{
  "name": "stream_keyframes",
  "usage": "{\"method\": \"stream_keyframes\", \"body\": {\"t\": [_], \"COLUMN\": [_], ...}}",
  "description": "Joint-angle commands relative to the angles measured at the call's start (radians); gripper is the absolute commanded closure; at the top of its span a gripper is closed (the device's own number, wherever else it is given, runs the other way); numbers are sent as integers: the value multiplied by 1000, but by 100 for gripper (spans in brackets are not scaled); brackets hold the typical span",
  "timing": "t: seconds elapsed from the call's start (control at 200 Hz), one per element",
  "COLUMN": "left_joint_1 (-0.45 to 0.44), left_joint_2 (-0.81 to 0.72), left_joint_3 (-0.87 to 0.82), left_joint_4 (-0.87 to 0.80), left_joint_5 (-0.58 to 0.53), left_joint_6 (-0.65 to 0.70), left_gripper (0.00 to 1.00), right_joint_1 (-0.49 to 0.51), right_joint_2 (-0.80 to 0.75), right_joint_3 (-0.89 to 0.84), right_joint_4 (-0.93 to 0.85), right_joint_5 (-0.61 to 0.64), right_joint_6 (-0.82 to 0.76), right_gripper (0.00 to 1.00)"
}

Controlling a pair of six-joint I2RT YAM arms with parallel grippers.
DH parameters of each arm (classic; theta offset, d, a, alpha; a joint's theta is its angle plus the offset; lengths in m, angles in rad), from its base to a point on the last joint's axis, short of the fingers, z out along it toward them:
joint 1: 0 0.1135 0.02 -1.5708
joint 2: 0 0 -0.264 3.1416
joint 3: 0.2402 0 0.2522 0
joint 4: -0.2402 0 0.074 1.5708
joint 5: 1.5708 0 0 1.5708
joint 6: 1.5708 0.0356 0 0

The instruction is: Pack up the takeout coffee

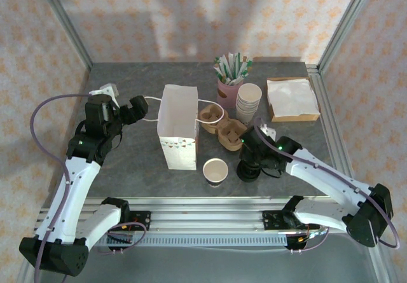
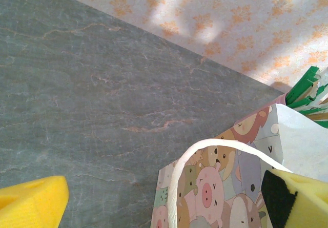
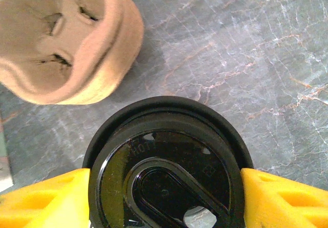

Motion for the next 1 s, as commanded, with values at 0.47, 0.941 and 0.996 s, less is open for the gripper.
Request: {"method": "stream_keyframes", "body": {"t": [0.47,0.941,0.996], "left_joint_1": [-11,-11,-11], "left_joint_2": [1,-3,-2], "left_joint_3": [33,34,34], "left_joint_4": [-21,-22,-21], "left_joint_5": [-20,-22,-23], "left_joint_6": [16,16,17], "left_gripper": [2,2,2], "right_joint_1": [386,398,399], "right_joint_2": [268,319,325], "right_joint_3": [329,315,315], "right_joint_4": [-132,-48,-49], "right_joint_5": [96,14,9], "right_joint_6": [0,0,0], "right_gripper": [29,29,29]}}
